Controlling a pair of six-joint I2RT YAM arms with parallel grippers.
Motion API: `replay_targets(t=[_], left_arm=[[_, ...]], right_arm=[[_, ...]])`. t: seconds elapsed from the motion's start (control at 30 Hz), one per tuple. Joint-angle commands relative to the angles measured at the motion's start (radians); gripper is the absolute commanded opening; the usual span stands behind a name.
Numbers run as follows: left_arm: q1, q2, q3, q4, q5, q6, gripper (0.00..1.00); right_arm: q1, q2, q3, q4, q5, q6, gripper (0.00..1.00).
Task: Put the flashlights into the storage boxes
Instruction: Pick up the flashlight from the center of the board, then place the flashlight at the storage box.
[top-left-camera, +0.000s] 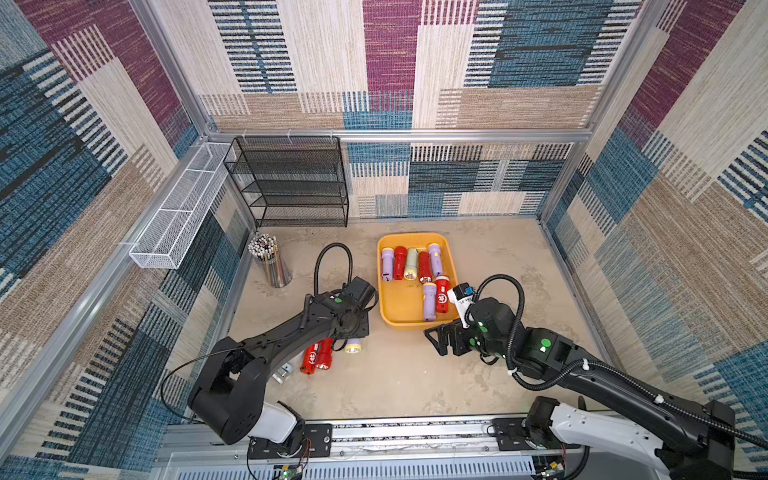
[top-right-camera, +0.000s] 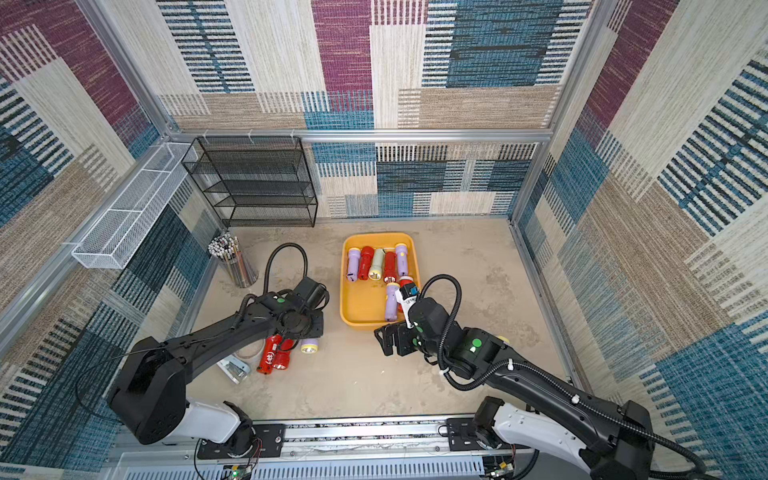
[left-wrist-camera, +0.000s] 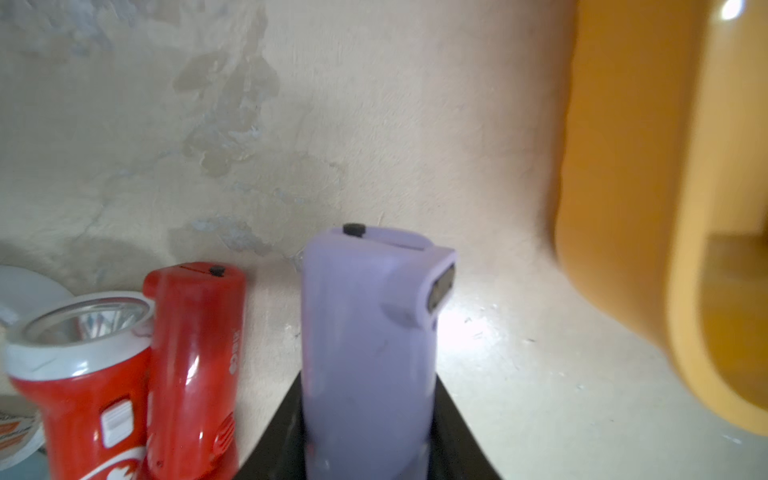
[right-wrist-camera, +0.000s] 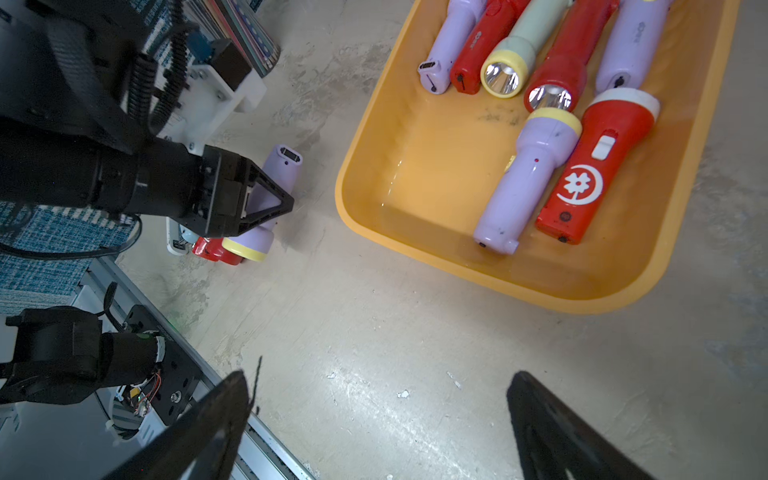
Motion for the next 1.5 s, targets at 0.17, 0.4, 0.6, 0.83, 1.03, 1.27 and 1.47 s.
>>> replay_targets(t=[0.17, 0.4, 0.6, 0.83, 1.03, 1.27, 1.47], left_arm=[[-0.012, 0.025, 0.175, -0.04, 0.011, -0.012, 0.24], [-0.056, 0.215, 0.394, -0.033, 0.029, 0.001, 0.23], [-0.091, 0.405, 0.556, -0.022, 0.062, 0.013, 0.22], [-0.104, 0.572, 0.693, -0.022, 0.093, 0.016, 0.21], [-0.111, 0.668, 0.767, -0.022, 0.12, 0.004, 0.21], [-0.137, 0.737, 0.821, -0.02, 0.141, -0.012, 0.22], [-0.155, 0.752, 0.832, -0.02, 0.148, -0.019, 0.37]], right_arm=[[-0.001, -0.036, -0.011, 0.013, 0.017, 0.015, 1.0], [-0.001, -0.071, -0.029, -0.002, 0.027, 0.022, 1.0], [0.0, -0.106, -0.052, -0.003, 0.028, 0.029, 1.0], [-0.002, -0.118, -0.079, -0.001, 0.02, 0.03, 1.0], [-0.004, -0.124, -0.082, -0.01, 0.037, 0.025, 1.0], [-0.012, -0.122, -0.08, -0.018, 0.043, 0.013, 1.0], [-0.022, -0.11, -0.077, -0.013, 0.038, 0.002, 1.0]])
